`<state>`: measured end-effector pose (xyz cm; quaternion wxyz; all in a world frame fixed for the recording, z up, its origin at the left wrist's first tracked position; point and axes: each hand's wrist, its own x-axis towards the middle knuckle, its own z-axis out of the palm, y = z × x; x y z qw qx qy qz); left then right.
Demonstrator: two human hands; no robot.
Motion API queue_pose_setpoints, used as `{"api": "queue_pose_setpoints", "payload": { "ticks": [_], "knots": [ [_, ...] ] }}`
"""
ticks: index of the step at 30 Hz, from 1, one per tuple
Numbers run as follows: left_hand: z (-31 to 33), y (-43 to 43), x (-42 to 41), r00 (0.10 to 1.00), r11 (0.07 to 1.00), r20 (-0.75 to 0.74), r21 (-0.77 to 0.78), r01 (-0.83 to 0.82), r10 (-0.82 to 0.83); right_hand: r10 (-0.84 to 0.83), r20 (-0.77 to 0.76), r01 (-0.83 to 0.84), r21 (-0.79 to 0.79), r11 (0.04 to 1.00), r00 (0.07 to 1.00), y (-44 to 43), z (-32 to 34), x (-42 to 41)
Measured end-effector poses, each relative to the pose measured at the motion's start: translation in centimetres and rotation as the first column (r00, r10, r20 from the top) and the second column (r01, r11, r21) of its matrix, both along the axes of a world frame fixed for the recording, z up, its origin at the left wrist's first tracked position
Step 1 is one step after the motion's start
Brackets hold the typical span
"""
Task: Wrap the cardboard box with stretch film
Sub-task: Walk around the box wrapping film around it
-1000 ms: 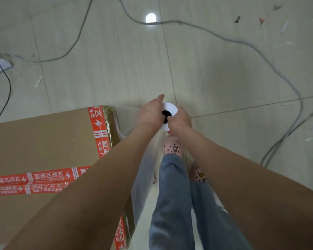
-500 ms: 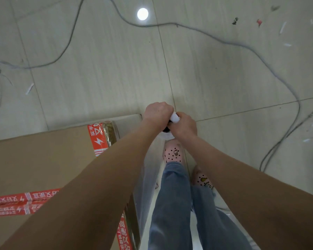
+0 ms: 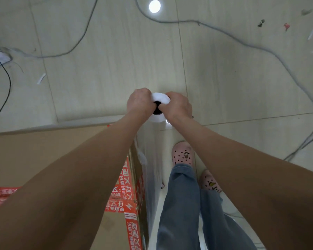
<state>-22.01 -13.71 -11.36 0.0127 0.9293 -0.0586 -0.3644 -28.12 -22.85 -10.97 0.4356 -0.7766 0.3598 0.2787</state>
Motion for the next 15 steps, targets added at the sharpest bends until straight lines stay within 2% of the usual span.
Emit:
{"api": "queue_pose_setpoints", "payload": {
  "ticks": [4,9,13,15],
  "knots": [
    [0.0,1.4,0.9,0.999,0.999,0.014,0.007,-0.047,0.047,0.016,0.027,-0.016,0.01,1.0,1.0,1.4,0.0,0.9],
    [0.3,2.2,1.7,0.983,0.983,0.004,-0.018,-0.184,0.184,0.031,0.056,-0.031,-0.002,1.0,0.998,2.0,0.4,2.2],
    [0.3,3.5,2.1,0.95,0.95,0.016,-0.049,-0.309,0.31,-0.052,0.051,0.048,0.072,0.996,0.997,2.7,0.8,2.9],
    [0.3,4.2,2.3,0.922,0.92,0.013,-0.074,-0.386,0.388,-0.09,-0.018,0.092,0.153,0.984,0.996,3.0,0.7,3.1]
  ]
}}
